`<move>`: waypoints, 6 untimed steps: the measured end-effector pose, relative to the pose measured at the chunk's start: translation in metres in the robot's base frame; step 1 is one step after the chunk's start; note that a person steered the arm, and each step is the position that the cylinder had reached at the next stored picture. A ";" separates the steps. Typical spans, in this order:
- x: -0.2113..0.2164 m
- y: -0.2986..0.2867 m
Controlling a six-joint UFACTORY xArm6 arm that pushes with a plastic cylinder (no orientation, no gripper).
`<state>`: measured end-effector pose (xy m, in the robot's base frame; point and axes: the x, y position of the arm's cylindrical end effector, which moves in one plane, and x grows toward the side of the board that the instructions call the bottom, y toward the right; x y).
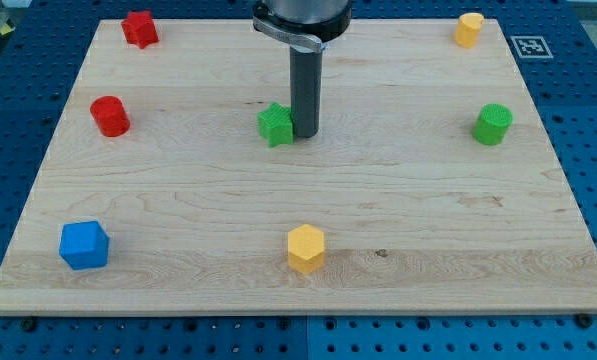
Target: Push the green circle closer to green star
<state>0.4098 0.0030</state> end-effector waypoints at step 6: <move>0.066 0.305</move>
<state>0.4757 0.3076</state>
